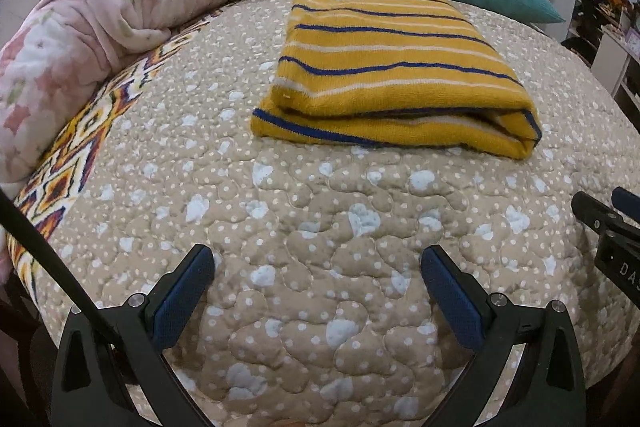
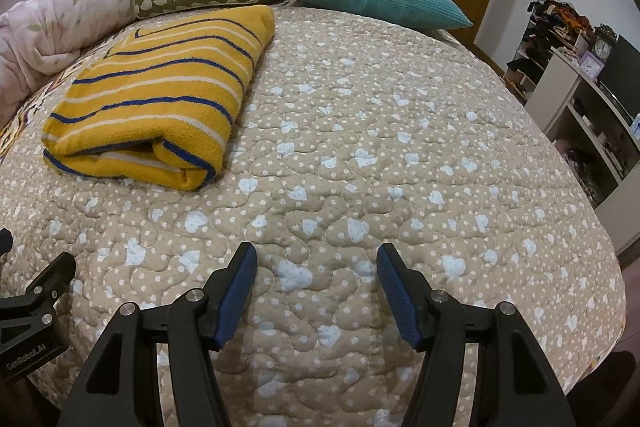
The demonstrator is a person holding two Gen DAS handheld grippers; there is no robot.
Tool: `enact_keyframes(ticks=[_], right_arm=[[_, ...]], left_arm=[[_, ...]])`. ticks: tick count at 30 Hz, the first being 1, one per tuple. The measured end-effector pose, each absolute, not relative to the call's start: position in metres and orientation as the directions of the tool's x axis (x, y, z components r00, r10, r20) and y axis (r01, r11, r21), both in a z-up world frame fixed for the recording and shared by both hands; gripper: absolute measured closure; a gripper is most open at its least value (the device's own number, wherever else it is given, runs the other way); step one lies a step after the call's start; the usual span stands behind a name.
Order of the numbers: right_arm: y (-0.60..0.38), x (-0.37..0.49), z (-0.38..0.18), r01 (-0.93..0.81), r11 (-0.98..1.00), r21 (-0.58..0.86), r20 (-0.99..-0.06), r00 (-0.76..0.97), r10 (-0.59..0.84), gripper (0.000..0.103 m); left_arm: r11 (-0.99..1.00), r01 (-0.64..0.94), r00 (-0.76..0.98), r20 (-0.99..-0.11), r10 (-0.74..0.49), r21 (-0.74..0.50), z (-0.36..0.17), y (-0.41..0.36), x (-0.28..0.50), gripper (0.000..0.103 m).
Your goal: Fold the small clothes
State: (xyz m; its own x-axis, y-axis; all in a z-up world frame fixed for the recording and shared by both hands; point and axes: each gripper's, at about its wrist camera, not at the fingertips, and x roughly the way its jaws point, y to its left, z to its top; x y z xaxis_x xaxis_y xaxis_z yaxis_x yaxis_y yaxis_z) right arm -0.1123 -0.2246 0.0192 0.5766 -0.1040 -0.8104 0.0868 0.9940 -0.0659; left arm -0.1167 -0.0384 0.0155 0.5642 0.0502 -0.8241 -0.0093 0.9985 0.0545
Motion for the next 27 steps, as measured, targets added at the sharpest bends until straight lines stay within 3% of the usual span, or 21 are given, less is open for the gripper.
enact_keyframes(ticks=[11, 17, 27], right_arm=[[-0.225, -0.111, 0.019, 0.093, 0.994, -0.061, -0.812, 0.574, -0.104, 0.034], [-0.225, -0.105, 0.028, 0.098, 0.993, -0.064, -0.804, 0.585, -0.109, 0.034], [-0.225, -0.125, 0.062, 0.127, 0.986, -0.105, -0.755, 0.635, -0.162, 0.034]], left_arm=[[1.000, -0.027, 0.586, -0.811, 0.016, 0.001, 0.007, -0.031, -0.116, 0.000], [0.999, -0.019, 0.577, -0.816, 0.044, 0.040, 0.020, -0.030, -0.114, 0.000], [0.998, -0.042, 0.751, -0.656, 0.068, 0.055, 0.105, -0.034, -0.152, 0.000]])
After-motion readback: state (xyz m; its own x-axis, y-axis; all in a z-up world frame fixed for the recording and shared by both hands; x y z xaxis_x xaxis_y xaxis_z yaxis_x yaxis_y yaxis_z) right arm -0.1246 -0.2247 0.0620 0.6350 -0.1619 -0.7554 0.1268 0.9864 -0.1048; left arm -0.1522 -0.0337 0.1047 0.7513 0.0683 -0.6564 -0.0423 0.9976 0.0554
